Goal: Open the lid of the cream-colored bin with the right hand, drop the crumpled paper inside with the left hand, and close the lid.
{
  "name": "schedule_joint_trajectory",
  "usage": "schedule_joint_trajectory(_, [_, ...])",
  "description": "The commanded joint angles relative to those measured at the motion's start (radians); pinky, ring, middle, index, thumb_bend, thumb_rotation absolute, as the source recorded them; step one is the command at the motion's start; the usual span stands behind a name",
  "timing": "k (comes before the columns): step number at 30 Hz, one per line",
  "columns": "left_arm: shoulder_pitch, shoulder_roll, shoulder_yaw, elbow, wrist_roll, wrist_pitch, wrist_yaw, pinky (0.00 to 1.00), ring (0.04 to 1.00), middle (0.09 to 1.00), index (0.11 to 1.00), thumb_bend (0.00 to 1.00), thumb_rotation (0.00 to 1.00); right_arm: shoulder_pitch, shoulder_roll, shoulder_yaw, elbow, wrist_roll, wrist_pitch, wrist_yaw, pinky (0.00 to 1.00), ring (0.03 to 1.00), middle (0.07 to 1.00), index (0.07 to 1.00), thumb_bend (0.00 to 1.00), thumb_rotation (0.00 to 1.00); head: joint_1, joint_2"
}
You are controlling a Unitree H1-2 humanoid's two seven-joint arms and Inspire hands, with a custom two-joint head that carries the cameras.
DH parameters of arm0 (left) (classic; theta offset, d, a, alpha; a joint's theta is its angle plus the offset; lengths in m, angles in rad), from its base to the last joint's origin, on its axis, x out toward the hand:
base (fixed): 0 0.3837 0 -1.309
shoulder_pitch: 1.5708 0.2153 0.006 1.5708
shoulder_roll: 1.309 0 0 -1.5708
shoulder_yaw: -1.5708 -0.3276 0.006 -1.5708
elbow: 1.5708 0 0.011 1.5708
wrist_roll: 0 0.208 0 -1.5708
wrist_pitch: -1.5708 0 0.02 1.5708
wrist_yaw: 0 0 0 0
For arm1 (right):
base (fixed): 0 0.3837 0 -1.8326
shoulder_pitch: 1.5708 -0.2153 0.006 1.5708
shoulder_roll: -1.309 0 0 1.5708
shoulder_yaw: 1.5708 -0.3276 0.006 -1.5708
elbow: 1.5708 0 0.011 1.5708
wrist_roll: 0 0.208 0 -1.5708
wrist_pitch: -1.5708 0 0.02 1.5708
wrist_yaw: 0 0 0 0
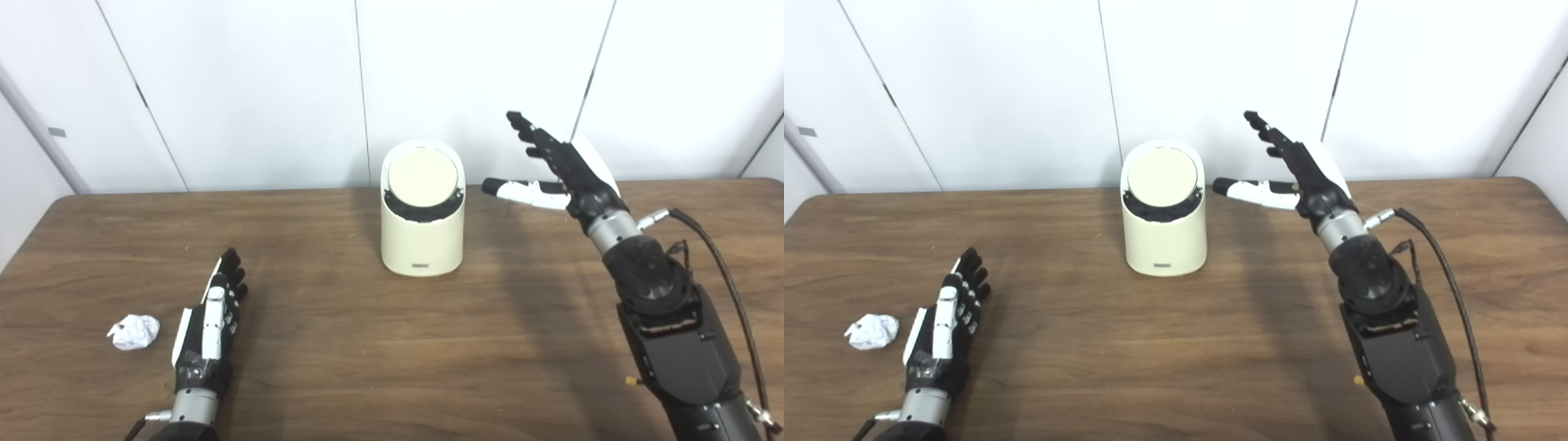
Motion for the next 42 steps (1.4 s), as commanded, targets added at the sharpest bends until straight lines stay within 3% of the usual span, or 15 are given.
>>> schedule_joint_trajectory(1, [0.017, -0.013, -0.006, 0.056, 0.014, -0.044, 0.004, 1.0, 1.0, 1.0, 1.0, 0.34, 1.0, -0.064, -0.008, 0.004, -0.032, -0.022, 0.009, 0.001, 0.88, 0.925, 0.929, 0.909, 0.91, 0.53, -0.002, -0.007])
schedule_joint_trajectory(12, [0.02, -0.019, -0.008, 0.065, 0.016, -0.051, 0.009, 1.0, 1.0, 1.0, 1.0, 0.33, 1.0, -0.152, -0.037, 0.07, 0.019, -0.07, 0.021, 0.064, 0.85, 0.923, 0.933, 0.914, 0.91, 0.49, -0.008, -0.012])
schedule_joint_trajectory(23, [0.021, -0.021, -0.01, 0.065, 0.019, -0.048, 0.015, 1.0, 1.0, 1.0, 1.0, 0.36, 1.0, -0.255, -0.058, 0.166, 0.054, -0.196, 0.095, 0.143, 0.82, 0.906, 0.935, 0.911, 0.91, 0.48, -0.01, -0.007])
schedule_joint_trajectory(30, [0.024, -0.025, -0.014, 0.061, 0.019, -0.049, 0.021, 1.0, 1.0, 1.0, 1.0, 0.34, 1.0, -0.316, -0.064, 0.198, 0.115, -0.217, 0.086, 0.189, 0.76, 0.877, 0.916, 0.919, 0.9, 0.48, -0.013, 0.0])
schedule_joint_trajectory(42, [0.03, -0.029, -0.017, 0.056, 0.026, -0.047, 0.023, 1.0, 1.0, 1.0, 1.0, 0.34, 1.0, -0.394, -0.06, 0.248, 0.201, -0.25, 0.087, 0.236, 0.83, 0.907, 0.932, 0.908, 0.93, 0.45, -0.011, 0.012])
